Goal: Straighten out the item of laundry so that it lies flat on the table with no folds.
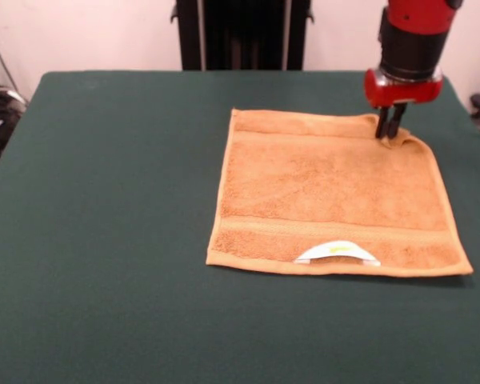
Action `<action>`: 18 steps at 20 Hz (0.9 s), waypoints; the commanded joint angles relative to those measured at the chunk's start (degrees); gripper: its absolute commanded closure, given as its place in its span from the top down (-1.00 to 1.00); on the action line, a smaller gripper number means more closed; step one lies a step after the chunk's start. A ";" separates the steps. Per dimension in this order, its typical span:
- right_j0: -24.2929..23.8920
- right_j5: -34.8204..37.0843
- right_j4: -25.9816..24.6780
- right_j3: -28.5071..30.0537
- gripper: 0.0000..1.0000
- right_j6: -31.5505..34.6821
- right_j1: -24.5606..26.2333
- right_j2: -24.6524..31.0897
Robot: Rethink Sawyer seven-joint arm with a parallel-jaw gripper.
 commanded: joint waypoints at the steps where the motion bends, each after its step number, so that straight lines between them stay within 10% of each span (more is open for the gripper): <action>1: 2.94 -0.66 4.19 6.10 -1.00 17.24 0.29 5.95; 18: 4.11 -2.84 5.33 5.53 -1.00 16.28 2.03 5.68</action>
